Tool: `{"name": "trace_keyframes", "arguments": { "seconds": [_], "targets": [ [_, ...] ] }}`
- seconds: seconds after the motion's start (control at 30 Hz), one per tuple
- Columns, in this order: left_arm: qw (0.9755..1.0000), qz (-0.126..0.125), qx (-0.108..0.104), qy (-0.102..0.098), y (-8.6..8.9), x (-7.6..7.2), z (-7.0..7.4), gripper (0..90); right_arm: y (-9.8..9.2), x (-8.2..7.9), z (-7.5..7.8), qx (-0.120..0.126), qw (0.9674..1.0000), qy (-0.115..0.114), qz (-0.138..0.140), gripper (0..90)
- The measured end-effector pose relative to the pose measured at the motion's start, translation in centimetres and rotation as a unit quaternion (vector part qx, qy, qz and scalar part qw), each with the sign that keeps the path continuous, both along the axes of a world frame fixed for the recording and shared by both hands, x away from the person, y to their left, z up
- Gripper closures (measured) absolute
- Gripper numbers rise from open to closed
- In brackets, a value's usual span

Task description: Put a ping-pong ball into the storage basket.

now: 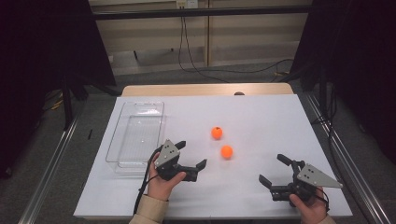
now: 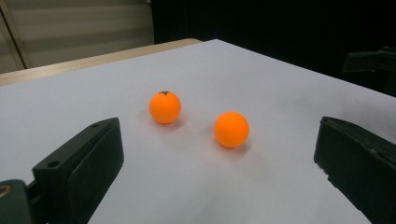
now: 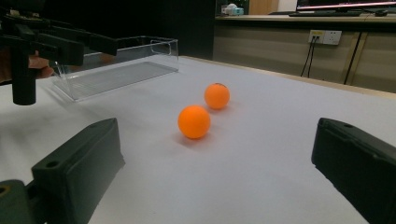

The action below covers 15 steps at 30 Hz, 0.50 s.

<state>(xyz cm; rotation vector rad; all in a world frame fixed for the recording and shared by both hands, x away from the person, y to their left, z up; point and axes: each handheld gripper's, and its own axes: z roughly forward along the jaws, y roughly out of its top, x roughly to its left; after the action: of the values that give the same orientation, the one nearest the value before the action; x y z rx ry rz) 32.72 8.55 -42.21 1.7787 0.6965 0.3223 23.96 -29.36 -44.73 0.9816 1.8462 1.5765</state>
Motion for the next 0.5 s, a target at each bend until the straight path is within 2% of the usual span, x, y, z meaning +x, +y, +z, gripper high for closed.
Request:
{"name": "trace_keyframes", "arguments": {
  "seconds": [0.5],
  "targets": [
    [0.9999, -0.010, 0.003, 0.002, -1.01, 0.35, -0.22, 1.6, 0.01, -0.01, 0.00, -0.001, 1.0000, -0.001, 0.001, 1.2]
  ]
}}
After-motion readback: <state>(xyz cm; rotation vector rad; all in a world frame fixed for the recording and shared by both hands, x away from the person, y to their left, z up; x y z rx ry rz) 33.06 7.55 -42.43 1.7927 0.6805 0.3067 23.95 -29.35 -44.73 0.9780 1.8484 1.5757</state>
